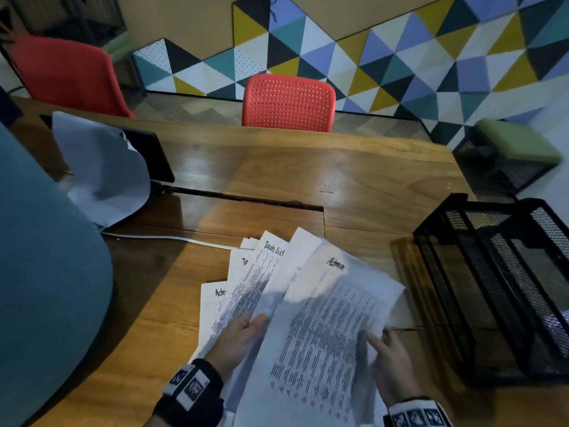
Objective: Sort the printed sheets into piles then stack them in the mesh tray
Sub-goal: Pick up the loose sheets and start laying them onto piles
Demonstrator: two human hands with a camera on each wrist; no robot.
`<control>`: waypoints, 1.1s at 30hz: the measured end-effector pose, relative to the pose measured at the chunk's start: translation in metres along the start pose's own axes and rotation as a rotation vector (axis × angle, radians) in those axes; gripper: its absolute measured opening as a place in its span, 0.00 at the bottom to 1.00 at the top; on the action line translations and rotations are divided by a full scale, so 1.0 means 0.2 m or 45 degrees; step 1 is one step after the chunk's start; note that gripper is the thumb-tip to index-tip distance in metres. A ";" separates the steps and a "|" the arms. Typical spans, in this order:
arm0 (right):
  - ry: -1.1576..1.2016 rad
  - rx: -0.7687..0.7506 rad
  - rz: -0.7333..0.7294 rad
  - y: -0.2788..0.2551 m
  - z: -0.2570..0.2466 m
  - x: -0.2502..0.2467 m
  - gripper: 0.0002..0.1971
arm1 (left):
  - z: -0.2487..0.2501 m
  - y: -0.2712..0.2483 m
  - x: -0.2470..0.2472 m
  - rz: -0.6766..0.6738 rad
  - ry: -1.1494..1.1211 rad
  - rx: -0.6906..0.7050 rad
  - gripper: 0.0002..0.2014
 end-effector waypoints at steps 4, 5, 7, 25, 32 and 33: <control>0.000 0.006 -0.116 -0.08 -0.09 0.06 0.14 | 0.02 -0.01 0.06 -0.103 0.033 -0.092 0.20; -0.014 -0.028 -0.106 -0.06 -0.06 0.04 0.12 | 0.01 -0.01 0.06 -0.094 0.087 -0.092 0.22; -0.091 -0.023 -0.083 -0.06 -0.03 0.04 0.09 | -0.01 0.04 0.02 0.090 0.312 -0.021 0.31; -0.178 -0.080 -0.057 -0.12 -0.07 0.05 0.11 | 0.08 0.12 -0.03 0.564 0.696 0.187 0.28; -0.153 -0.059 -0.019 -0.08 -0.09 0.20 0.07 | 0.19 -0.09 0.06 0.038 0.380 0.144 0.15; -0.199 -0.045 0.018 -0.06 -0.07 0.21 0.08 | 0.22 -0.11 0.02 0.148 0.331 0.150 0.13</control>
Point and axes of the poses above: each hand's wrist, its own y-axis towards the middle knuckle, its own x-axis out of the palm, z = x × y, the point moved 1 cm from there along y, towards the middle knuckle, and after that the axes turned 6 degrees about -z, right-handed, at the moved point
